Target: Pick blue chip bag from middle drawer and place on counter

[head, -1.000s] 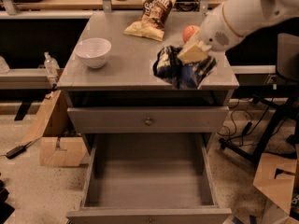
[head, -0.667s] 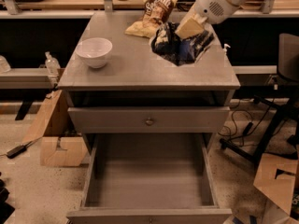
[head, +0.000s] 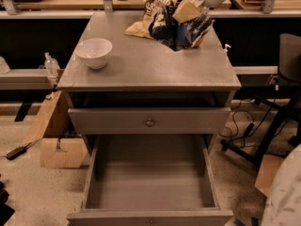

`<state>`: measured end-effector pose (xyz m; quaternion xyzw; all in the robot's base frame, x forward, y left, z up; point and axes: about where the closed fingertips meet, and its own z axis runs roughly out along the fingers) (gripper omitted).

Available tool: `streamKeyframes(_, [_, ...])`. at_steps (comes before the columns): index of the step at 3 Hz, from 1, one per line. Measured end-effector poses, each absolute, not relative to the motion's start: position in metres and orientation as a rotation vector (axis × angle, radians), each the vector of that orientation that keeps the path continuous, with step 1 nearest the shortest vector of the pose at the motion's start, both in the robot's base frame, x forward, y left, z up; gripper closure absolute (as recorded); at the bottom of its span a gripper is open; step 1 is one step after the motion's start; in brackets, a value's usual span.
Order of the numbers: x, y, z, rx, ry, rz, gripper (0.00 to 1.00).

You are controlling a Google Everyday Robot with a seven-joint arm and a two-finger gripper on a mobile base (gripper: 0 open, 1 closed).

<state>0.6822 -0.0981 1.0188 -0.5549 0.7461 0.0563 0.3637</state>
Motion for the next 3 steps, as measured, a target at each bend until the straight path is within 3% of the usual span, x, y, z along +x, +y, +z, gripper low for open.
streamKeyframes(3, [0.6842, -0.0926, 1.0138, -1.437, 1.921, 0.154, 0.04])
